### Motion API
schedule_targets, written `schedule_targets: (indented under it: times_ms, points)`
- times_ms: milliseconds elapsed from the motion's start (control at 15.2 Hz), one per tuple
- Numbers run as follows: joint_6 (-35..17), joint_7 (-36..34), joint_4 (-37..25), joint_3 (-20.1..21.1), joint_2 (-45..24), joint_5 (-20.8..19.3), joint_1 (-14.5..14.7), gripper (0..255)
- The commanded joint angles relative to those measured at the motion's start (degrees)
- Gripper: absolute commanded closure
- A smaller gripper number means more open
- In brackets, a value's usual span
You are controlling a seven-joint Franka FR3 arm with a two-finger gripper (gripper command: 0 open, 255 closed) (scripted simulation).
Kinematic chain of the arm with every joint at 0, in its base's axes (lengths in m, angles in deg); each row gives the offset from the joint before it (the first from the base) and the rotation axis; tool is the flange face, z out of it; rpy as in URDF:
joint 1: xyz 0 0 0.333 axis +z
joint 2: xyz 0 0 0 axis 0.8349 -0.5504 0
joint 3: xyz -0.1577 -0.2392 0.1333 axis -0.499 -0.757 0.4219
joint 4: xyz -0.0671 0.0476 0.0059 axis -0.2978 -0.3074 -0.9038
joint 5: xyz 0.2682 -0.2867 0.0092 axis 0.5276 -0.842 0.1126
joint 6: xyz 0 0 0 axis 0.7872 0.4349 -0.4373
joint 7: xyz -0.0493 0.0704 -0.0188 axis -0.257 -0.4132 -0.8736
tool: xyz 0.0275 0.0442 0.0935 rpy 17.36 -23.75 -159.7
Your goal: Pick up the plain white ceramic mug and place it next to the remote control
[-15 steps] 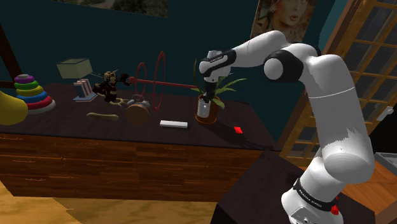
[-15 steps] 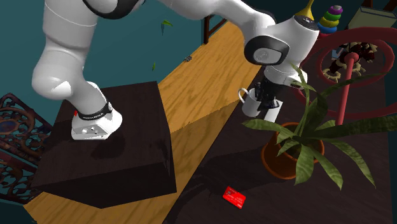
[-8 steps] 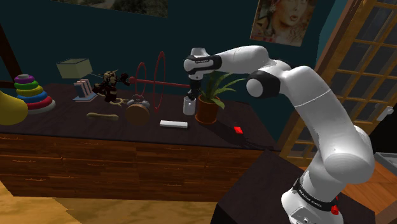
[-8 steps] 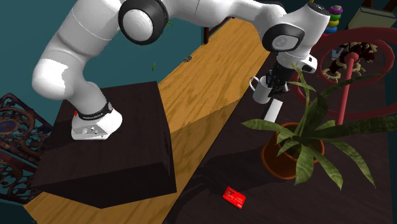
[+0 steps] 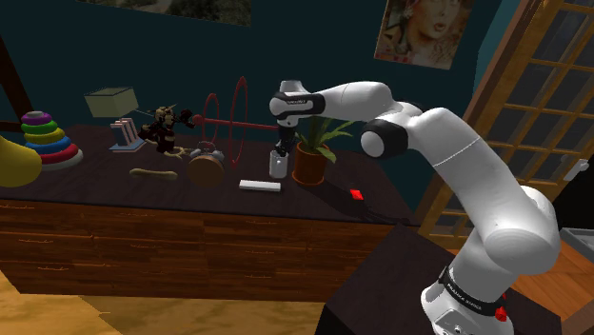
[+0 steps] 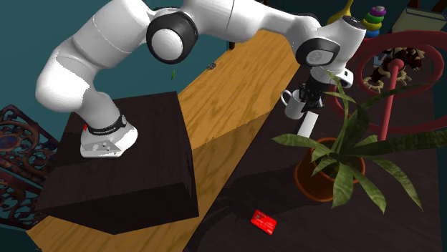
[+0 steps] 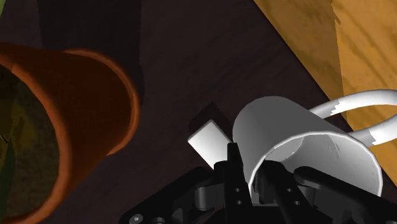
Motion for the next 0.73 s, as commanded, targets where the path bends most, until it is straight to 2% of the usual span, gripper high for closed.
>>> schedule_targets:
  times_ms: [0, 660]
  points:
    - [-1.31, 0.12, 0.82, 0.08, -0.49, 0.11, 0.09, 255]
    - [-5.76, 0.37, 1.2, 0.61, -4.57, 0.65, -0.09, 255]
